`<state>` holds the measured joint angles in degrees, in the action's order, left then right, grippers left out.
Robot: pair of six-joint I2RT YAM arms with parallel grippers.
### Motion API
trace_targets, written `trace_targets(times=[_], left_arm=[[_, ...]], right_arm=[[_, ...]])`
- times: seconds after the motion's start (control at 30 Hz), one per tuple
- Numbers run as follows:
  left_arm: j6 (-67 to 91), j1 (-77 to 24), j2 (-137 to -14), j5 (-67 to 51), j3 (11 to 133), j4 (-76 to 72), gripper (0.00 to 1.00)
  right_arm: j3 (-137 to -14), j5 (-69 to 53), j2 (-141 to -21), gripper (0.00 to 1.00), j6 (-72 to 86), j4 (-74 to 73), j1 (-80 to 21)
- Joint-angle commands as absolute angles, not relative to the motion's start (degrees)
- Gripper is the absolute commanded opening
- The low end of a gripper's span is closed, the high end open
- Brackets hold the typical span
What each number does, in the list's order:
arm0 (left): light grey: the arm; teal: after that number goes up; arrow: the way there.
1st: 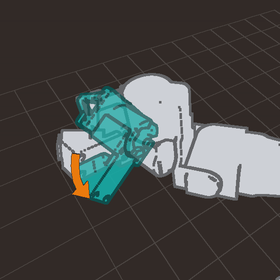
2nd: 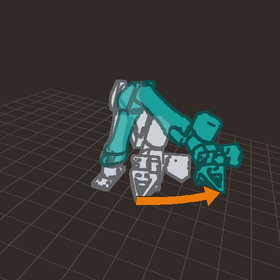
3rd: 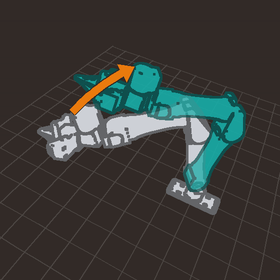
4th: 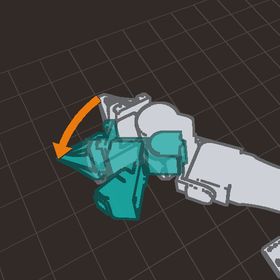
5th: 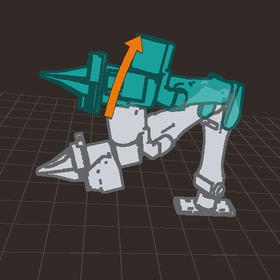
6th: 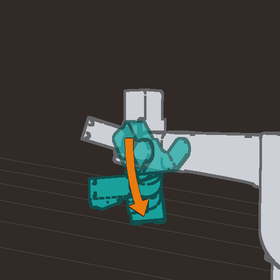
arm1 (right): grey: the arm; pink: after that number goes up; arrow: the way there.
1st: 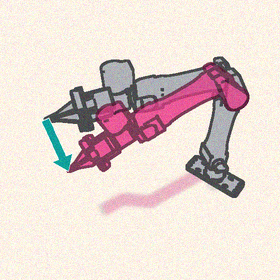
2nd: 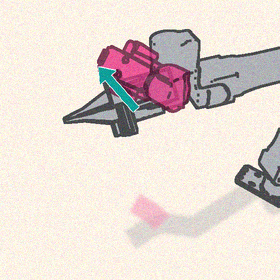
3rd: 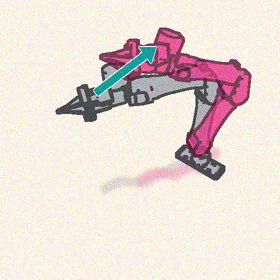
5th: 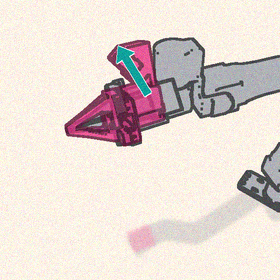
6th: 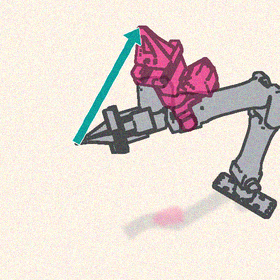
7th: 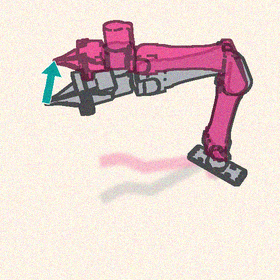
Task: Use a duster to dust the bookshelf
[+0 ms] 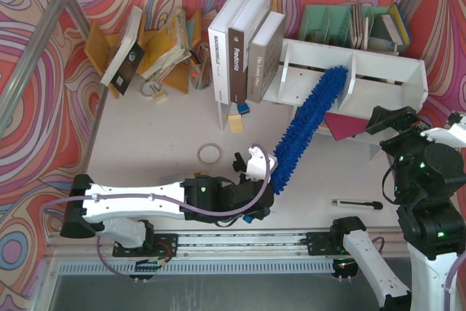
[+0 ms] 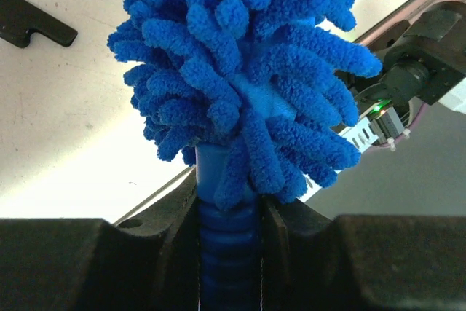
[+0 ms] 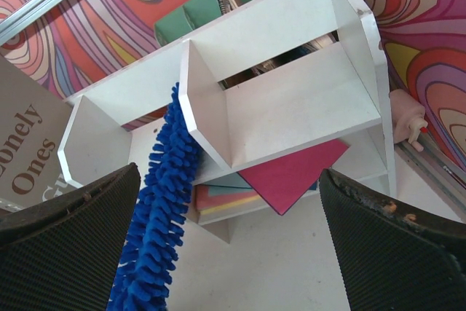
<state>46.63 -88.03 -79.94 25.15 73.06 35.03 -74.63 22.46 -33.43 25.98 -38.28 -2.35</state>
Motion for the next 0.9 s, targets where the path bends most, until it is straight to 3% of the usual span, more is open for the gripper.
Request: trace_targets(times=[0.0, 0.47, 0.87], left_arm=[[44.5, -88.0, -76.9, 27.4, 75.6, 33.9, 0.0], [48.9, -87.9, -77.9, 27.0, 68.3, 34.9, 0.0], [58.1, -87.2, -73.4, 38.4, 69.6, 46.7, 0.0]], right_arm=[[-76.3, 22.3, -33.9, 0.99, 25.9, -38.7, -2.4], [-74.0, 21.8, -33.4, 0.99, 26.8, -39.1, -2.4], [-72.7, 22.2, -32.4, 0.99, 26.5, -39.1, -2.4]])
